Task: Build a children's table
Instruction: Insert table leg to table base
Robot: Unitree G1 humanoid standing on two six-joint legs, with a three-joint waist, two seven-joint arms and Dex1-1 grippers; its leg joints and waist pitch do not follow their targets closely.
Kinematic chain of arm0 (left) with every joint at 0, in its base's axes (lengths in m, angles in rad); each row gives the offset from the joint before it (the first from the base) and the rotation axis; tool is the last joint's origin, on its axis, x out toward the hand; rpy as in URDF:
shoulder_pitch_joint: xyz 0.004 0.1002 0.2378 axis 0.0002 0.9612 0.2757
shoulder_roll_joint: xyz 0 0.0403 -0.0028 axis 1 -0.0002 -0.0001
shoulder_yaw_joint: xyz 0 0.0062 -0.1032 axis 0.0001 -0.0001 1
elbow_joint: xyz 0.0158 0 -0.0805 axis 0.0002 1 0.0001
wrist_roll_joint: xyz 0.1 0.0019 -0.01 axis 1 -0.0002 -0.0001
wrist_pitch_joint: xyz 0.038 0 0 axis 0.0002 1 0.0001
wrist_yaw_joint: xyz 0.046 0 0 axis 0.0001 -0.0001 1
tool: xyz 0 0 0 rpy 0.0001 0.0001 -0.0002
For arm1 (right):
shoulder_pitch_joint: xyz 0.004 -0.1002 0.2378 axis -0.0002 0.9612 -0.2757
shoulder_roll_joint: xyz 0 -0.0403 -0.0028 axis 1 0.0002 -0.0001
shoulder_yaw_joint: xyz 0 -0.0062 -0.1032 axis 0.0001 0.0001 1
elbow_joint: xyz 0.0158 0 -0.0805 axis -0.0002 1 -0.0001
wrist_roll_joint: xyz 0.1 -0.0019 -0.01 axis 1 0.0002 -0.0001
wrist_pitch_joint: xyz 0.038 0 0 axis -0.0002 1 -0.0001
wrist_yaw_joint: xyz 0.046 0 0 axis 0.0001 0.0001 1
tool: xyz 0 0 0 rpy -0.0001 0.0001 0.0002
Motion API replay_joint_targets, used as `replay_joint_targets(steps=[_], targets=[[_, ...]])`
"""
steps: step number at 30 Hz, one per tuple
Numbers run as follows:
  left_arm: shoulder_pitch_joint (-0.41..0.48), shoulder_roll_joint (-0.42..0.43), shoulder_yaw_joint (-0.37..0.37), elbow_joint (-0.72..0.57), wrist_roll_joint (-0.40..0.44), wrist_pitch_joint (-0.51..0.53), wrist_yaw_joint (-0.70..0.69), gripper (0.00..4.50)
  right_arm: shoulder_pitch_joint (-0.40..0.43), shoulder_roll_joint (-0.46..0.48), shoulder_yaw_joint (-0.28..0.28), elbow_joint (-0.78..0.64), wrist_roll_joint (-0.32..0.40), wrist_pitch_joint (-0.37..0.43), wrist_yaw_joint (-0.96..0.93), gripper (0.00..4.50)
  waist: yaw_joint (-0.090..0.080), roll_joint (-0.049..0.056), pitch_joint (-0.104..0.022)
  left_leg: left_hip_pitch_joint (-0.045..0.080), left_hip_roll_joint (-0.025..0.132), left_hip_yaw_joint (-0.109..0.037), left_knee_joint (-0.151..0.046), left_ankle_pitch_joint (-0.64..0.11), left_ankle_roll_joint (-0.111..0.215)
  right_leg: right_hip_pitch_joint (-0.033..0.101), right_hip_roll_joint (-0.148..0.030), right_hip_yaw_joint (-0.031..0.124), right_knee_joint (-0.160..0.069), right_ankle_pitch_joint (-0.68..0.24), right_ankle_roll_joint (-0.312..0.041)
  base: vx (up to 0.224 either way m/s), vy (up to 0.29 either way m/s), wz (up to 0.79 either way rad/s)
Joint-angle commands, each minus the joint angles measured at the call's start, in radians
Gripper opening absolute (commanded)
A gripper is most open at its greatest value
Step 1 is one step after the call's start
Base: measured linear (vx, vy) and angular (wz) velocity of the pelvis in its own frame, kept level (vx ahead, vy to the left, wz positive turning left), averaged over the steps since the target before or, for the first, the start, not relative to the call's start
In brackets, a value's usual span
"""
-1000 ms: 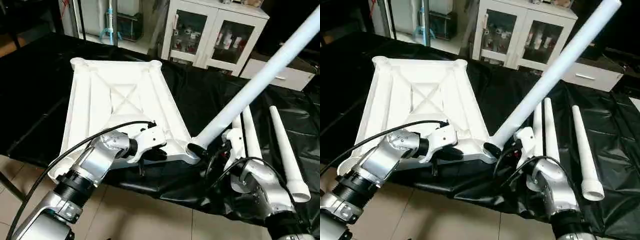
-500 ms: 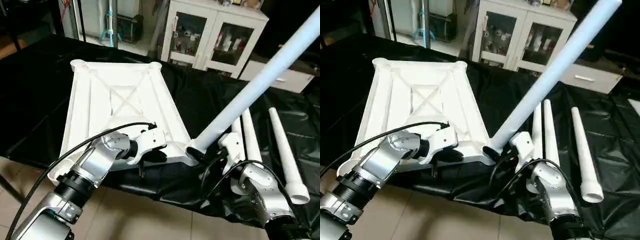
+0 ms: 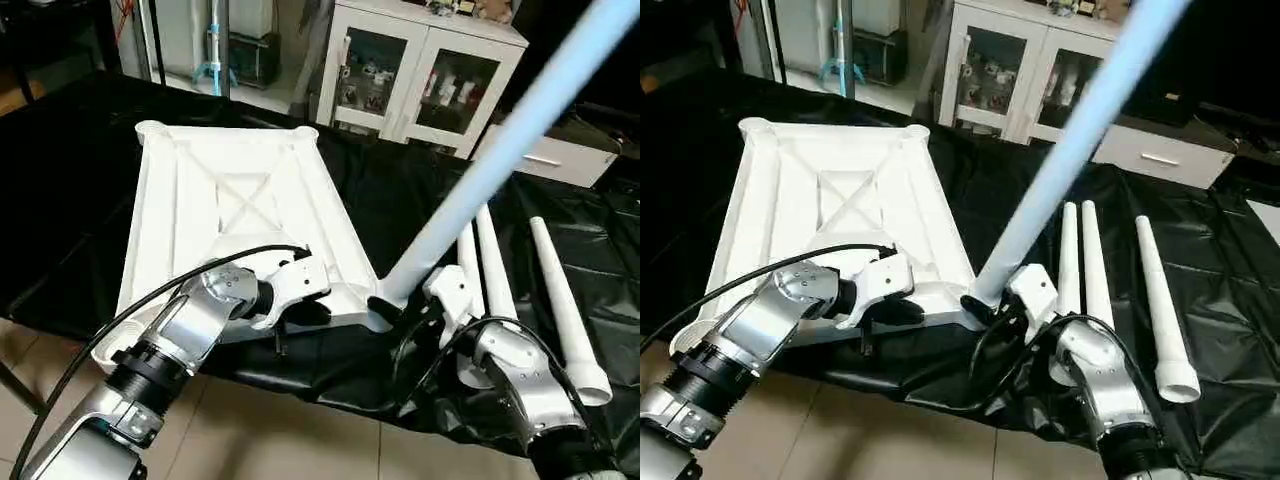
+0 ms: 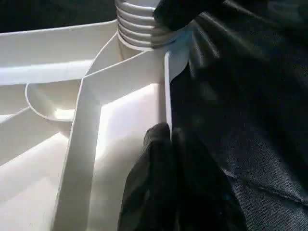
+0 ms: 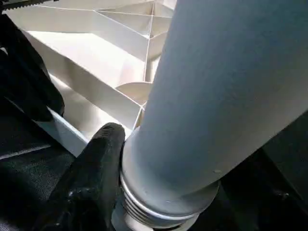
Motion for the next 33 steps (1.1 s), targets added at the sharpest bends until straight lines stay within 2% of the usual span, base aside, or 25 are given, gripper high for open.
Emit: replay_joint_targets(steps=[1, 2, 3, 5, 12, 26, 33], targets=[[0.007, -0.014, -0.039, 0.007, 0.002, 0.002, -0.032, 0.00, 0.054, -0.021, 0.046, 0.136, -0.067, 0.128, 0.001, 2.54, -0.007, 0.023, -0.016, 0.001, 0.057, -0.026, -0.094, -0.346, -0.016, 0.006, -0.076, 0.055, -0.092, -0.271, -0.150, 0.000, 0.000, 0.00], [0.006, -0.013, -0.039, 0.008, 0.002, 0.001, -0.034, 0.00, 0.040, -0.015, 0.043, 0.143, -0.055, 0.160, 0.007, 2.54, -0.008, 0.027, -0.013, 0.004, 0.056, -0.026, -0.095, -0.375, -0.022, 0.002, -0.077, 0.056, -0.097, -0.299, -0.146, 0.000, 0.000, 0.00], [0.005, -0.013, -0.040, 0.007, 0.002, 0.002, -0.035, 0.00, 0.027, -0.013, 0.041, 0.150, -0.048, 0.176, 0.006, 2.54, -0.011, 0.026, -0.012, 0.003, 0.056, -0.029, -0.097, -0.403, -0.025, 0.002, -0.078, 0.055, -0.101, -0.344, -0.138, 0.000, 0.000, 0.00], [0.004, -0.012, -0.041, 0.007, 0.002, 0.003, -0.038, 0.00, 0.010, -0.008, 0.035, 0.159, -0.035, 0.212, 0.008, 2.54, -0.012, 0.026, -0.012, 0.005, 0.056, -0.030, -0.096, -0.416, -0.029, -0.001, -0.081, 0.056, -0.105, -0.376, -0.130, 0.000, 0.000, 0.00], [0.003, -0.011, -0.044, 0.009, 0.001, 0.003, -0.040, 0.00, 0.002, -0.027, 0.083, 0.170, -0.074, 0.293, 0.054, 2.54, -0.019, 0.025, -0.011, 0.005, 0.058, -0.034, -0.099, -0.444, -0.035, -0.007, -0.081, 0.056, -0.108, -0.397, -0.123, 0.000, 0.000, 0.00], [0.012, -0.008, -0.048, -0.003, 0.003, 0.001, -0.048, 0.00, 0.005, -0.017, 0.072, 0.177, -0.085, 0.288, 0.022, 2.54, -0.021, 0.028, -0.007, 0.008, 0.059, -0.039, -0.104, -0.501, -0.041, -0.017, -0.084, 0.056, -0.119, -0.461, -0.099, 0.000, 0.000, 0.00], [0.030, -0.012, -0.066, -0.041, -0.004, -0.008, -0.068, 0.00, 0.007, -0.010, 0.055, 0.184, -0.084, 0.271, -0.018, 2.54, -0.031, 0.032, -0.009, 0.005, 0.060, -0.041, -0.110, -0.503, -0.048, -0.013, -0.081, 0.054, -0.117, -0.403, -0.112, 0.000, 0.000, 0.00]])
